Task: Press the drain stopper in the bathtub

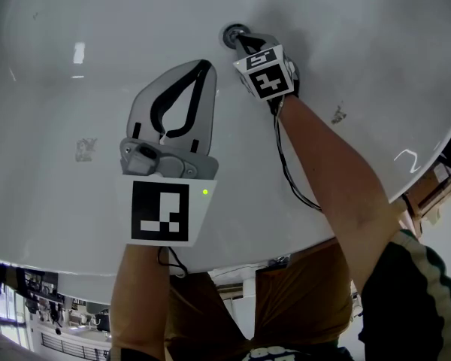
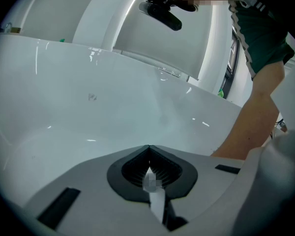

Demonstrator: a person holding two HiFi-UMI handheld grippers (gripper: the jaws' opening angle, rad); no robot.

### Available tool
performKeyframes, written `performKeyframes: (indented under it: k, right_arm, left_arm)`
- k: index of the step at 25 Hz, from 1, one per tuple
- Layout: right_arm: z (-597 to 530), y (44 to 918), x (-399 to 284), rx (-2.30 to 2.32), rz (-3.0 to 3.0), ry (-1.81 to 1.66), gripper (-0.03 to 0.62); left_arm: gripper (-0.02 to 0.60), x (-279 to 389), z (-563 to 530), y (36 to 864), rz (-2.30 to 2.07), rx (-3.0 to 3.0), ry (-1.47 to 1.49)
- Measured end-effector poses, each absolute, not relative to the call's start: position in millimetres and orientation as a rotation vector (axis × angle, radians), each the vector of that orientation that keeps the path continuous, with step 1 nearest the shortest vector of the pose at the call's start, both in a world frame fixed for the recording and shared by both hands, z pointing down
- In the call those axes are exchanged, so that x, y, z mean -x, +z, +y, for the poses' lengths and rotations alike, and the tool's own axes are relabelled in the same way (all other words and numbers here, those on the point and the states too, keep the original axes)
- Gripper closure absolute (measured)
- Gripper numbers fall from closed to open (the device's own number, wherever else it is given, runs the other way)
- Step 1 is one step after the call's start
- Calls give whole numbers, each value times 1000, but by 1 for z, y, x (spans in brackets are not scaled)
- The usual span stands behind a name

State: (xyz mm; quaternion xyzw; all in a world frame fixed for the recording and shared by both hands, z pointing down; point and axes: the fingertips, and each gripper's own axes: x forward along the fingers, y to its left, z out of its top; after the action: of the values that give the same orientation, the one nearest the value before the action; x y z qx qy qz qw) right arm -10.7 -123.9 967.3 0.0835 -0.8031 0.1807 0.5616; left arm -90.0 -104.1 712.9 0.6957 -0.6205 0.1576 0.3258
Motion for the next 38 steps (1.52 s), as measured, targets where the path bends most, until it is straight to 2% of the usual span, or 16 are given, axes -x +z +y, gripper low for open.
performKeyframes:
  k: [18,23,38]
  right_arm:
    - [-121,967,11,-141,-1896,383,577]
    - [-113,962,16,-109,-1924,274,415]
    - [-122,975,18,-84,-1864,252,411]
  left_arm:
    - [572,93,-101,717,-1613,-1794,435]
    - [572,94,-100,718,-1606,-1799,443]
    - [572,89,-104,715,-1596,-1831,431]
